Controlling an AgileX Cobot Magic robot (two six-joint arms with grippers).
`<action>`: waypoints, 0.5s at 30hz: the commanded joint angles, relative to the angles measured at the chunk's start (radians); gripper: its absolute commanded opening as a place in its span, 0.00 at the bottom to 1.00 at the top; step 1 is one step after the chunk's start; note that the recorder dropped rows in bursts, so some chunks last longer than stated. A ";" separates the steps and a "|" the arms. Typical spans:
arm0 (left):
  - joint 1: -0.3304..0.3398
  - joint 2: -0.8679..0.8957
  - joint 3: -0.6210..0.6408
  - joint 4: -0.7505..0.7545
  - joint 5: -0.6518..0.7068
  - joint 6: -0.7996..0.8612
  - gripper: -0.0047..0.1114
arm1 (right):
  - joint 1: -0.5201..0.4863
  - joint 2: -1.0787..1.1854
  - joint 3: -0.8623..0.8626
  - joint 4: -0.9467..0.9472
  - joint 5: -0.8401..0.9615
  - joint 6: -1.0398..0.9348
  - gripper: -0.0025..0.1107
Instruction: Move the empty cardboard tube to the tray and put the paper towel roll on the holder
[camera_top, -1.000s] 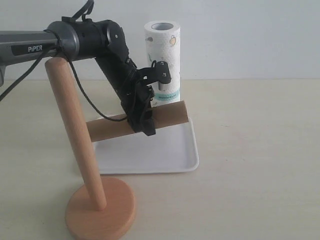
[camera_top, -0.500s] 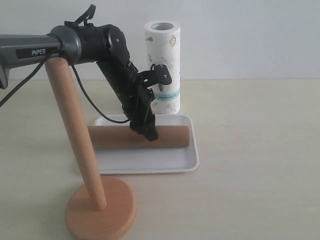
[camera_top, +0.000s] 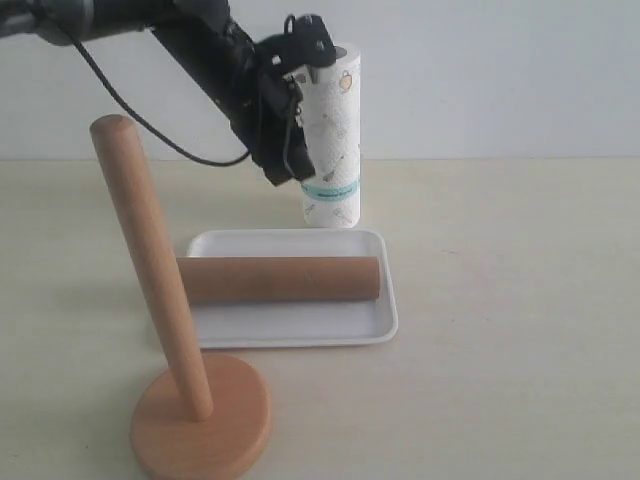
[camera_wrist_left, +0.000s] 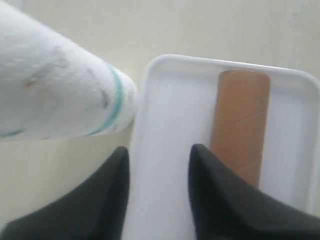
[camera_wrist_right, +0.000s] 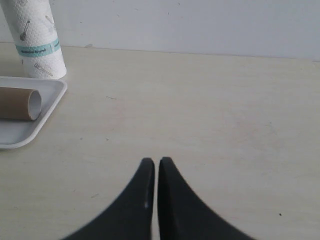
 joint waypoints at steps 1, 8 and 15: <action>-0.002 -0.118 -0.003 0.150 0.004 -0.124 0.08 | -0.003 -0.004 -0.001 0.002 -0.007 0.000 0.05; 0.061 -0.328 -0.003 0.161 0.046 -0.265 0.08 | -0.003 -0.004 -0.001 0.002 -0.007 0.000 0.05; 0.180 -0.573 0.057 0.157 0.137 -0.343 0.08 | -0.003 -0.004 -0.001 0.002 -0.004 0.000 0.05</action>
